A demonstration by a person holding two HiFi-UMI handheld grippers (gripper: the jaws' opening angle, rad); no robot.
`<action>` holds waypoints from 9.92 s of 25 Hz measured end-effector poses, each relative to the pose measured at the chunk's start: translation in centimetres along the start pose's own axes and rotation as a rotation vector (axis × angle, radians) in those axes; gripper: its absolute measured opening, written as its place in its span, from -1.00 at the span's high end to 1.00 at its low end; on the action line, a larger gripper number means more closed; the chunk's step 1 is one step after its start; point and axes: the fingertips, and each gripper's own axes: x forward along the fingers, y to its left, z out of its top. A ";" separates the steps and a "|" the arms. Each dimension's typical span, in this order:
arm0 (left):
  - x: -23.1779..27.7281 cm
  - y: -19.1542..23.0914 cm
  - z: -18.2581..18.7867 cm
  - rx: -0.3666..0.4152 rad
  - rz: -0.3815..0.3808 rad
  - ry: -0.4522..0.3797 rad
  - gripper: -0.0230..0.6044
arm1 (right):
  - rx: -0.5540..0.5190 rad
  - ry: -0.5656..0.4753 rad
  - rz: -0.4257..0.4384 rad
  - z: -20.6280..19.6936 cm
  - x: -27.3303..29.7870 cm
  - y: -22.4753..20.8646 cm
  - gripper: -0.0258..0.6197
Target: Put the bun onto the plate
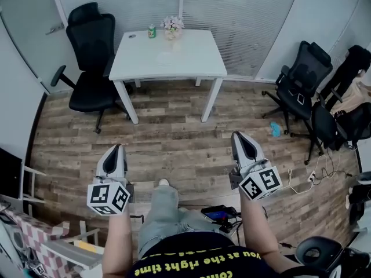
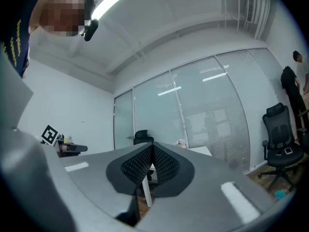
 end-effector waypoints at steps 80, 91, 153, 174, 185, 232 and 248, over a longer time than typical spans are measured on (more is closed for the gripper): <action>42.2 21.5 2.7 -0.056 -0.031 0.076 0.92 | 0.090 0.038 0.021 -3.8 44.7 -13.9 0.90; 49.1 21.4 3.7 -0.064 0.007 0.066 0.92 | 0.084 0.062 0.080 -3.5 51.2 -19.0 0.90; 70.3 19.1 4.1 -0.082 0.093 0.092 0.92 | 0.169 0.126 0.218 -5.3 67.2 -34.3 0.90; 69.9 19.5 4.4 -0.075 0.058 0.112 0.92 | 0.169 0.118 0.195 -4.8 67.0 -33.6 0.90; 73.0 22.0 5.9 -0.067 0.021 0.109 0.93 | 0.158 0.101 0.144 -4.0 69.5 -33.9 0.91; 82.4 24.9 6.3 -0.091 -0.140 0.149 0.93 | 0.132 0.135 0.058 -4.4 77.8 -35.2 0.90; 80.5 26.4 6.4 -0.091 -0.099 0.148 0.92 | 0.145 0.132 0.080 -4.8 78.1 -33.9 0.90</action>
